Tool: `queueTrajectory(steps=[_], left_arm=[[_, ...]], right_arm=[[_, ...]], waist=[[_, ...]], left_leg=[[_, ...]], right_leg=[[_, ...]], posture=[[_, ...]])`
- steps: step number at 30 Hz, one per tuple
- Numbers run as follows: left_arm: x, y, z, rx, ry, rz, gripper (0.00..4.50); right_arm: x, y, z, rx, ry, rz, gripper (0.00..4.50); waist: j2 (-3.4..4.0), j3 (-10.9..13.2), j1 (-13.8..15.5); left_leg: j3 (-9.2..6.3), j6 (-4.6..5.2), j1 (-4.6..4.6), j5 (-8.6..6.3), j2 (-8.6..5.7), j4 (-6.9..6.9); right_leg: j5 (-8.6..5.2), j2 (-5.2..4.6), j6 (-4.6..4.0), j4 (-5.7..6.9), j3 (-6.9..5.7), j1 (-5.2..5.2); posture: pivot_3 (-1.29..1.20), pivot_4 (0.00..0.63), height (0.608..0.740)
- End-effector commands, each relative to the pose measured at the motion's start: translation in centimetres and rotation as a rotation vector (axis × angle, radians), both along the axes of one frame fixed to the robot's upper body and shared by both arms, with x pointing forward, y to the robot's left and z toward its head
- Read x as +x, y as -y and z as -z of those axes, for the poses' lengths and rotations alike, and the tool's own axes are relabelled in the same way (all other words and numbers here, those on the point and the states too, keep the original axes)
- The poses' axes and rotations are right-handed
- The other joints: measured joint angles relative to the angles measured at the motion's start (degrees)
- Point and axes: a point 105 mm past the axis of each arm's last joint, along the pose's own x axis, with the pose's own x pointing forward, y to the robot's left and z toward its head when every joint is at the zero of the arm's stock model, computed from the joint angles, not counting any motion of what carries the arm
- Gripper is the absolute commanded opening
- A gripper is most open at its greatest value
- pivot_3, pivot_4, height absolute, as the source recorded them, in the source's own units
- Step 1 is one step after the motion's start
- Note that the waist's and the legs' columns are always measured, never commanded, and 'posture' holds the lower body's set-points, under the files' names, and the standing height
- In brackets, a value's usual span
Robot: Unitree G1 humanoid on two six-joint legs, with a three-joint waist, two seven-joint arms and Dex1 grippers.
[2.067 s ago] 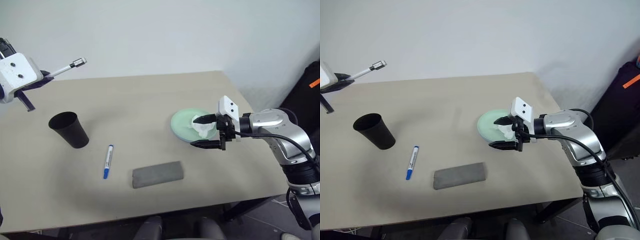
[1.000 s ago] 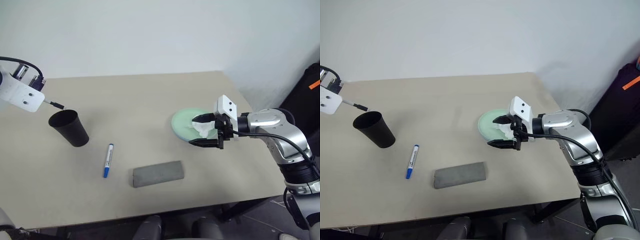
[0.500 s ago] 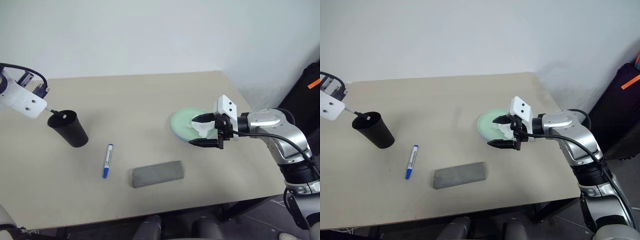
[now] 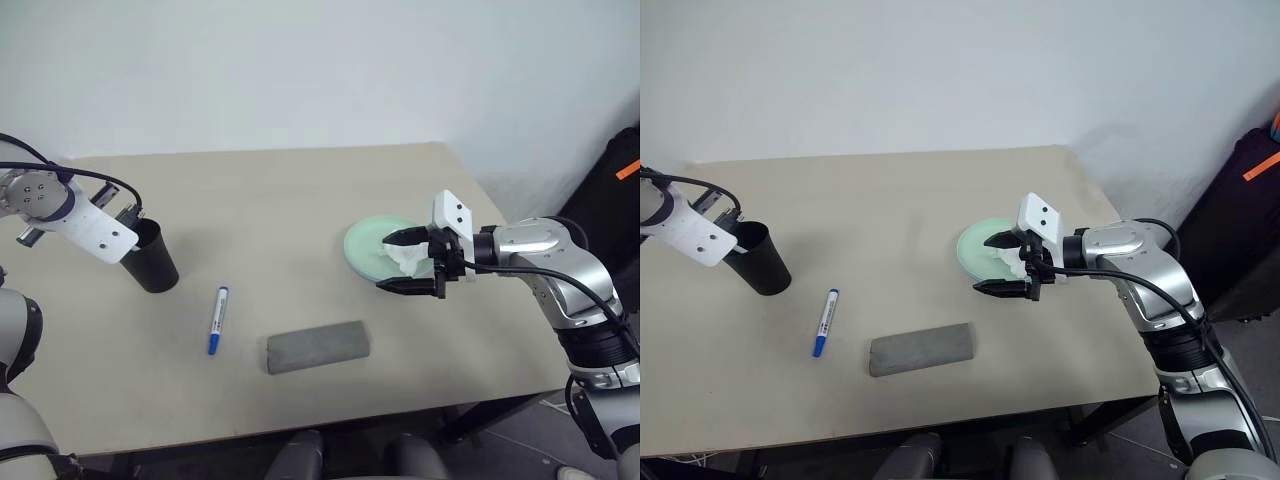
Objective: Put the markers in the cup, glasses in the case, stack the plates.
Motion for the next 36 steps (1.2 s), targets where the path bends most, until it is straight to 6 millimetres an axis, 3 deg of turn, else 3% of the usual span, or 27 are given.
queueTrajectory(steps=[1,7,11,17,21,25,30,36], left_arm=[[0.7,0.6,-0.4,-0.018,0.047,0.024,0.04],[1.0,1.0,-0.4,-0.015,0.055,0.037,0.04],[1.2,1.0,-0.6,-0.011,0.067,0.039,1.15],[1.7,1.4,-1.2,-0.016,0.112,0.055,3.22],[2.0,1.9,-2.3,-0.052,0.146,0.048,3.22],[2.6,4.0,-4.5,-0.188,0.199,0.044,3.22],[2.4,8.8,-6.8,-0.560,0.162,0.030,3.22],[0.5,11.6,-6.4,-1.004,0.059,-0.204,3.22]], right_arm=[[-0.3,-0.3,-1.2,0.022,0.045,-0.013,4.50],[-0.3,-0.4,-1.1,0.024,0.045,-0.013,4.50],[-0.3,-0.4,-1.1,0.023,0.044,-0.014,4.50],[-0.3,-0.4,-1.1,0.024,0.044,-0.016,4.50],[-0.3,-0.4,-1.1,0.024,0.045,-0.016,4.50],[-0.3,-0.4,-1.1,0.022,0.044,-0.016,4.50],[-0.3,-0.3,-1.1,0.021,0.045,-0.014,4.50],[-0.2,-0.2,-1.3,0.020,0.046,-0.013,4.50]], waist=[[0.00,0.0,0.0],[-0.01,0.0,0.1],[-0.01,0.0,0.0],[-0.01,0.0,0.0],[-0.01,0.0,0.1],[-0.01,0.0,0.0],[0.00,0.0,0.0],[0.14,0.0,-2.3]], left_leg=[[0.00,0.00,0.00,0.00,0.00,0.00],[0.00,0.00,-0.01,0.00,-0.03,0.06],[-0.01,0.00,-0.01,0.00,-0.03,0.05],[0.00,0.01,-0.01,0.00,-0.03,0.06],[-0.01,0.01,-0.01,0.00,-0.03,0.07],[-0.02,0.01,-0.07,0.00,-0.03,0.11],[-0.14,0.01,-0.35,0.00,-0.03,0.32],[-0.19,0.04,-0.38,-0.01,-0.03,0.38]], right_leg=[[0.00,0.00,0.00,0.00,0.00,0.00],[0.02,0.00,0.03,0.00,0.00,0.02],[0.02,0.00,0.03,0.01,0.00,0.02],[0.02,0.00,0.03,0.01,0.00,0.02],[0.02,0.00,0.03,0.01,0.00,0.02],[0.02,0.00,0.03,0.01,0.00,-0.01],[0.04,0.00,0.05,0.04,-0.07,-0.13],[0.08,0.00,0.10,0.10,0.03,-0.15]], posture=[[0.00,0.000,0.698],[0.00,0.000,0.698],[0.00,0.000,0.698],[0.00,0.000,0.698],[0.00,0.000,0.698],[0.00,0.000,0.698],[0.00,0.000,0.698],[0.00,0.000,0.698]])
